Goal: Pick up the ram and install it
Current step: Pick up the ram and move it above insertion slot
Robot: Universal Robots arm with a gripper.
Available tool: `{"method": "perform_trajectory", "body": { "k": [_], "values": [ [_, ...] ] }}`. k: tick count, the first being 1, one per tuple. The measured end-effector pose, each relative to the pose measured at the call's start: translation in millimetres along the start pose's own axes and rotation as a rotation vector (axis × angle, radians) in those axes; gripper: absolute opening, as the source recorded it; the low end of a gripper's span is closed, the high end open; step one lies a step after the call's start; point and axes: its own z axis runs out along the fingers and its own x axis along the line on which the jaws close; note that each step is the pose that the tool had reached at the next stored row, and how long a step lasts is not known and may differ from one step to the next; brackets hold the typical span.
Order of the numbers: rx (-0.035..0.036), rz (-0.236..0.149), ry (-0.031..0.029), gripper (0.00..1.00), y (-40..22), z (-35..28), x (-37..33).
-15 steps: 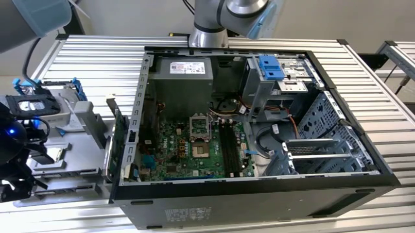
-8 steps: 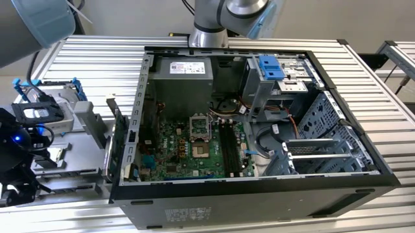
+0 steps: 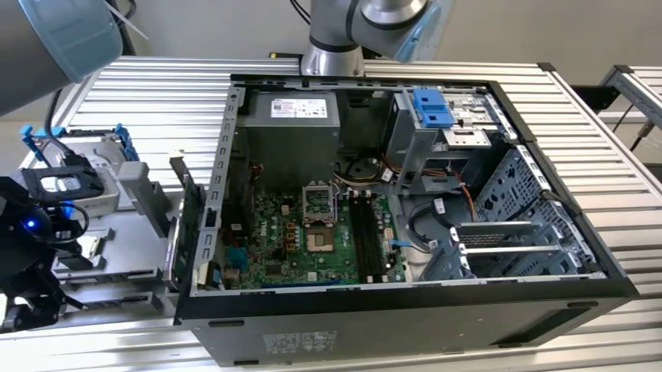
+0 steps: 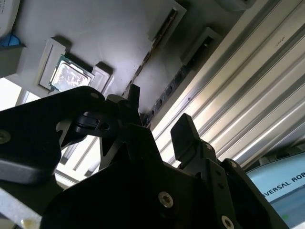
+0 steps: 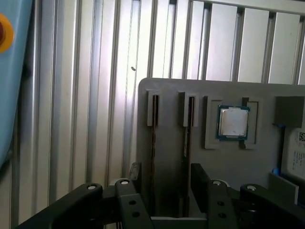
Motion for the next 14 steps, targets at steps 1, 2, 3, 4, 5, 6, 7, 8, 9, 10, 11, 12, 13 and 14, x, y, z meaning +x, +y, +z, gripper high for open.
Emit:
{"method": "perform_trajectory", "body": {
  "k": [1,2,3,4,5,6,7,8,9,10,11,12,13,14],
  "values": [
    [0.0001,0.000,-0.0001,1.00,0.0,0.8,0.1],
    [-0.0002,0.000,0.0002,1.00,0.0,1.3,0.2],
    [-0.0002,0.000,0.0002,1.00,0.0,2.1,0.2],
    [-0.0002,0.000,0.0002,1.00,0.0,3.0,0.3],
    [-0.0003,0.000,0.0003,1.00,0.0,3.8,0.4],
    [-0.0003,0.000,0.0003,1.00,0.0,4.7,0.5],
    [-0.0002,0.000,0.0002,1.00,0.0,5.4,0.6],
    [-0.0004,0.000,0.0004,1.00,0.0,5.3,0.6],
    [-0.0004,0.000,0.0004,1.00,0.0,5.4,0.6],
    [-0.0005,0.000,0.0005,1.00,0.0,5.4,0.6],
    [-0.0004,0.000,0.0003,1.00,0.0,5.6,0.6],
    [-0.0003,0.000,0.0003,1.00,0.0,6.0,0.6],
    [-0.0004,0.000,0.0003,1.00,0.0,6.2,0.6],
    [-0.0003,0.000,0.0003,1.00,0.0,6.3,0.7]
  ]
}}
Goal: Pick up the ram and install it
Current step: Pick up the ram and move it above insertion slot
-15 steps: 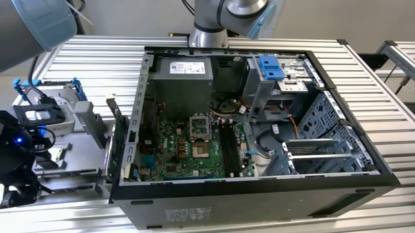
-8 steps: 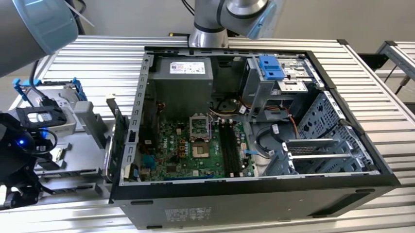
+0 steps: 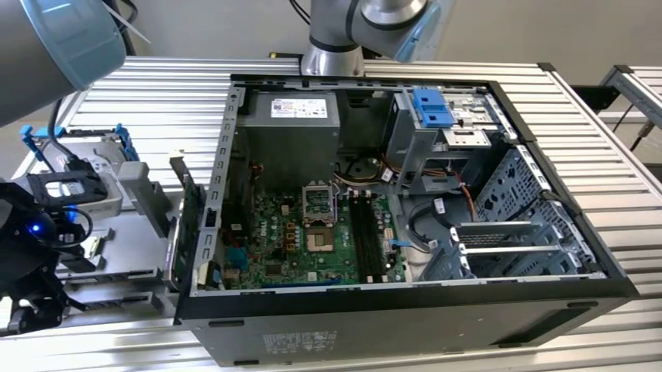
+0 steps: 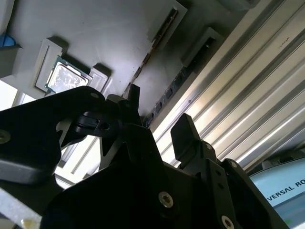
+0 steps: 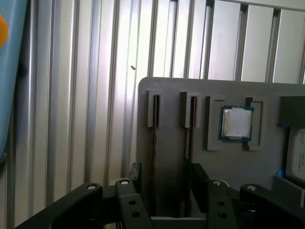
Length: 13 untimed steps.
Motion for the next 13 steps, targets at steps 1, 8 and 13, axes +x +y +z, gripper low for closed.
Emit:
{"method": "perform_trajectory", "body": {
  "k": [1,8,13],
  "values": [
    [0.0000,0.000,0.0000,1.00,0.0,0.4,0.0],
    [0.0000,0.000,-0.0001,1.00,0.0,1.8,0.2],
    [0.0000,0.000,0.0000,1.00,0.0,3.8,0.4]
  ]
}}
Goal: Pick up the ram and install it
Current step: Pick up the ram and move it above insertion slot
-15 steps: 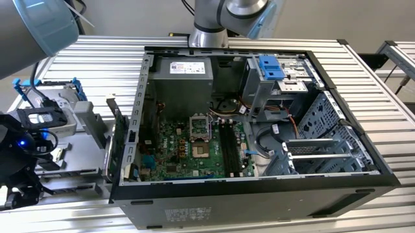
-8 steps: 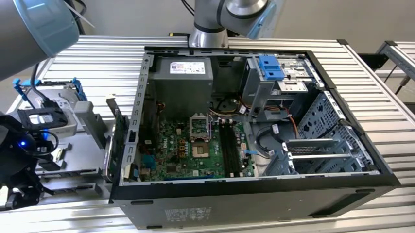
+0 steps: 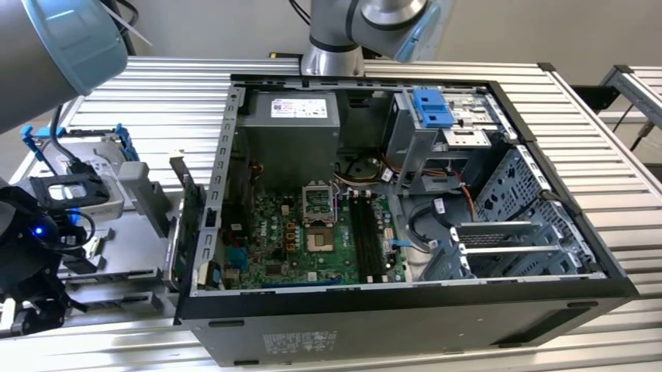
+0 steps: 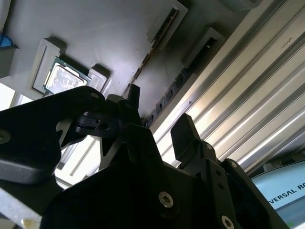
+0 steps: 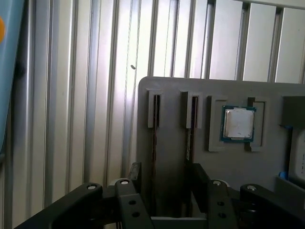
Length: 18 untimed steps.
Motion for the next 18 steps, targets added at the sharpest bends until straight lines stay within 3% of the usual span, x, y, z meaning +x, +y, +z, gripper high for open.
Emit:
{"method": "perform_trajectory", "body": {
  "k": [5,12,18],
  "values": [
    [0.0000,0.000,-0.0001,1.00,0.0,0.7,0.1],
    [-0.0008,0.000,-0.0001,1.00,0.0,7.0,1.0],
    [-0.0044,0.000,-0.0003,1.00,0.1,11.3,8.4]
  ]
}}
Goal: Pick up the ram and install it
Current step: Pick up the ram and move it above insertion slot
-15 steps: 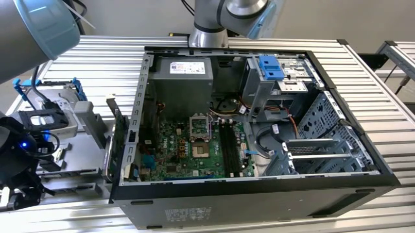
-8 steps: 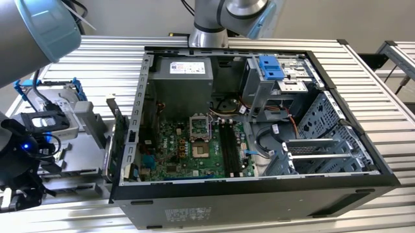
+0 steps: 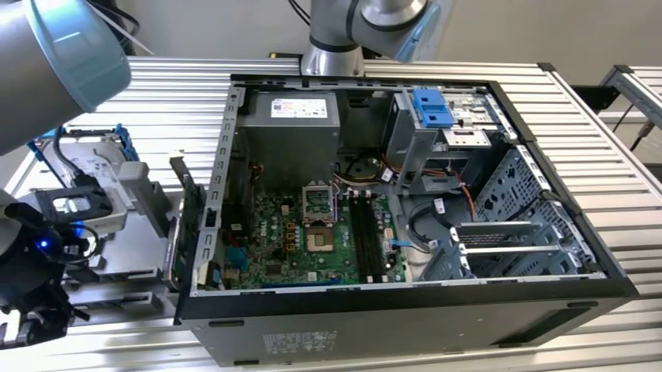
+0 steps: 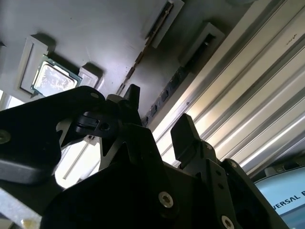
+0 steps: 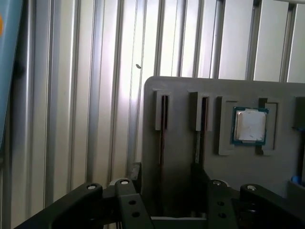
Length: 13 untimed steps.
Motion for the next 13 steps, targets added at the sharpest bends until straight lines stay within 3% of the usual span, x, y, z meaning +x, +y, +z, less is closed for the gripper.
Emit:
{"method": "perform_trajectory", "body": {
  "k": [5,13],
  "values": [
    [-0.0043,0.002,-0.0003,1.00,0.1,6.0,2.5],
    [-0.0048,0.013,-0.0006,1.00,4.3,13.4,3.0]
  ]
}}
